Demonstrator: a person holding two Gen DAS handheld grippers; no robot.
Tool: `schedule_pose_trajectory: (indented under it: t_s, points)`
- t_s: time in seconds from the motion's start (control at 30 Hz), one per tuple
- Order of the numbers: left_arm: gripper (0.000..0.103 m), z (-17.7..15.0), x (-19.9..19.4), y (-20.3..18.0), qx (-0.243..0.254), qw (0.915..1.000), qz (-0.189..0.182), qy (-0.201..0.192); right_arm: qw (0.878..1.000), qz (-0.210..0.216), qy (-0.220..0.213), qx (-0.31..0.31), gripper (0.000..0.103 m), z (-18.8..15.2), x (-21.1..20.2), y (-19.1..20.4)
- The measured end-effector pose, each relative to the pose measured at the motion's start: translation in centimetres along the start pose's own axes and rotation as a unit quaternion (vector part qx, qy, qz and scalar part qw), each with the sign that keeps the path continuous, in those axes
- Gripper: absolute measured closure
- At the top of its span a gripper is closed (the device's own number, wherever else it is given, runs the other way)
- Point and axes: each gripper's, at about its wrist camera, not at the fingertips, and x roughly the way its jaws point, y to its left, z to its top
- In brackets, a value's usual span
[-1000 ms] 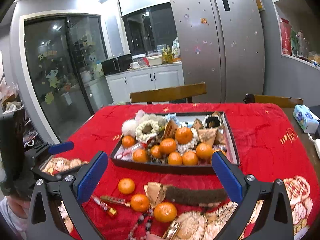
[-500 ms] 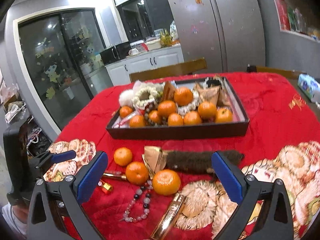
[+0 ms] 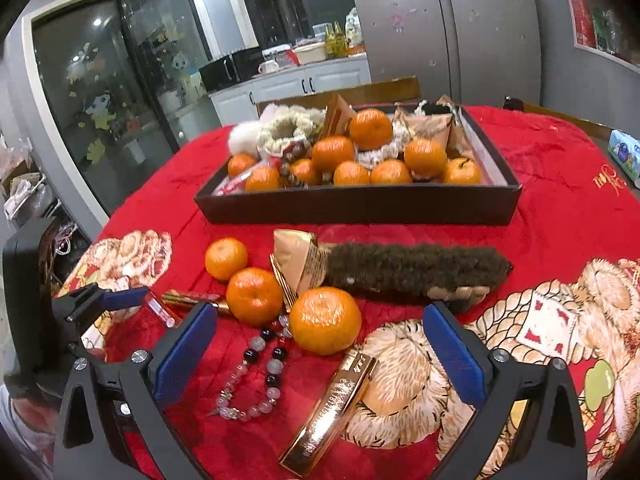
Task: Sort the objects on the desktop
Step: 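Close the left tool on the red tube while the right tool closes on an orange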
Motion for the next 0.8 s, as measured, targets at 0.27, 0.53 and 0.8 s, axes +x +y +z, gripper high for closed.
schedule_pose_trajectory:
  t_s: [0.27,0.53,0.8]
  points:
    - [0.0,0.0,0.7,-1.1,0.019,0.9994,0.028,0.012,0.999,-0.007,0.046,0.009,0.029,-0.6,2.3,-0.5]
    - [0.0,0.3,0.3,0.4,0.022,0.9993,0.029,0.012,0.999,-0.011,0.039,0.022,0.048,-0.8,2.0,-1.0]
    - [0.02,0.4,-1.0,2.4,-0.004,0.9998,0.018,-0.01,0.999,-0.013,0.029,0.011,0.064,-0.9,1.4,-0.6]
